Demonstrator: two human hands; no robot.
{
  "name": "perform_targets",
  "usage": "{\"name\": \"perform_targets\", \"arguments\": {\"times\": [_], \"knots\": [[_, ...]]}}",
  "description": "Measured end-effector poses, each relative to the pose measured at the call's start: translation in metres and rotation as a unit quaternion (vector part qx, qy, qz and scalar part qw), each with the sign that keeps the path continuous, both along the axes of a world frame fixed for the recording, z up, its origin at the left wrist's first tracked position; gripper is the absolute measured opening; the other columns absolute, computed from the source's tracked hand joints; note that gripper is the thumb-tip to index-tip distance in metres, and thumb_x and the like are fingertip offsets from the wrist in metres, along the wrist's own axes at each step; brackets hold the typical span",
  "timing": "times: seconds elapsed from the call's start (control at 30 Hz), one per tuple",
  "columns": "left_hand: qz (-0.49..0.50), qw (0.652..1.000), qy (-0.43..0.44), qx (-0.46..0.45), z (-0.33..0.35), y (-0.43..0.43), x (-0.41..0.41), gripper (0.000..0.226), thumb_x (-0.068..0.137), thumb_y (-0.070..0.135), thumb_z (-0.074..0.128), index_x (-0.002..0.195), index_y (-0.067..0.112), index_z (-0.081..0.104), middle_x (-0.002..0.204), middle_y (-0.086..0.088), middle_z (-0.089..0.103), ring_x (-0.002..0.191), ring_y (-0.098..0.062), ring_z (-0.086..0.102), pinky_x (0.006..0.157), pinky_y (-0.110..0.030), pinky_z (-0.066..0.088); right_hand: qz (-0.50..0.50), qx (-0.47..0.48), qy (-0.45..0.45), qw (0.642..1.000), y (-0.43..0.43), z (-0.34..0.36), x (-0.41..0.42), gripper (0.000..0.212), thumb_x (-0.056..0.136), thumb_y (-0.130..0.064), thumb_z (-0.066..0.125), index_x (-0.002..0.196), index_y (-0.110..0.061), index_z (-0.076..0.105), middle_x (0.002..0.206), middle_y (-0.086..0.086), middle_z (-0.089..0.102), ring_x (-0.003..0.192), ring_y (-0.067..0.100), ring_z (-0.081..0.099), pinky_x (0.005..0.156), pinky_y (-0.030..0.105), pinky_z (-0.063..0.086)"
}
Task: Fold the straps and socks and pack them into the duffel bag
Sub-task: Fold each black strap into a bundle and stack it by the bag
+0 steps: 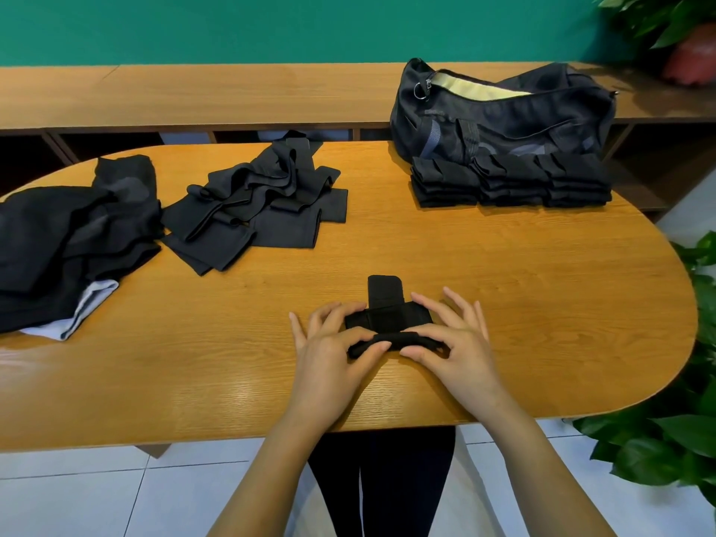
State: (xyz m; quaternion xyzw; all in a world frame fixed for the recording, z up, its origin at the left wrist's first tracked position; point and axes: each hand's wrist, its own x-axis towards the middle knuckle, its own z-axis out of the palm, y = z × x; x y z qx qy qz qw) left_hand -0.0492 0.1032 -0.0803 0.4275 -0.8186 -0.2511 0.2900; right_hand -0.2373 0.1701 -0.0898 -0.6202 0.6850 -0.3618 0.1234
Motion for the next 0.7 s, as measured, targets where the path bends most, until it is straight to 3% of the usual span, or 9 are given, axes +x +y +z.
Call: {"name": "perform_targets", "arguments": {"times": [0.13, 0.3, 0.5, 0.7], "knots": [[-0.004, 1.0, -0.007, -0.008, 0.0003, 0.0003, 0.0006, 0.031, 0.077, 0.058, 0.059, 0.095, 0.036, 0.073, 0.135, 0.017, 0.05, 0.134, -0.013, 0.031, 0.114, -0.062, -0.002, -0.005, -0.012, 0.012, 1.0, -0.0003, -0.0017, -0.0001, 0.033, 0.081, -0.063, 0.049, 0.095, -0.042, 0.071, 0.14, -0.034, 0.041, 0.146, 0.005, 0.014, 0.118, 0.04, -0.008], [-0.004, 1.0, -0.012, -0.013, 0.0004, 0.0004, 0.0006, 0.04, 0.075, 0.064, 0.056, 0.099, 0.038, 0.074, 0.136, 0.018, 0.049, 0.133, -0.014, 0.031, 0.113, -0.063, 0.0, -0.001, -0.011, 0.021, 1.0, -0.0006, -0.0027, -0.001, 0.038, 0.084, -0.061, 0.046, 0.098, -0.037, 0.072, 0.14, -0.032, 0.042, 0.145, 0.004, 0.013, 0.119, 0.041, -0.008], [0.007, 1.0, 0.0, -0.002, 0.0012, -0.0003, 0.0002, 0.05, 0.078, 0.067, 0.043, 0.095, 0.033, 0.075, 0.134, 0.018, 0.052, 0.134, -0.014, 0.032, 0.116, -0.059, -0.003, 0.002, -0.017, 0.009, 1.0, 0.0006, -0.0006, -0.0005, 0.038, 0.075, -0.069, 0.058, 0.107, -0.049, 0.065, 0.144, -0.029, 0.04, 0.147, 0.006, 0.011, 0.118, 0.043, -0.009], [0.009, 1.0, 0.0, -0.004, 0.0007, -0.0007, -0.0001, 0.048, 0.077, 0.069, 0.046, 0.095, 0.033, 0.074, 0.133, 0.018, 0.053, 0.133, -0.014, 0.034, 0.114, -0.063, 0.003, -0.002, -0.014, 0.018, 1.0, -0.0002, -0.0007, 0.0002, 0.037, 0.08, -0.065, 0.054, 0.098, -0.04, 0.073, 0.143, -0.026, 0.043, 0.146, 0.007, 0.012, 0.118, 0.043, -0.008]]}}
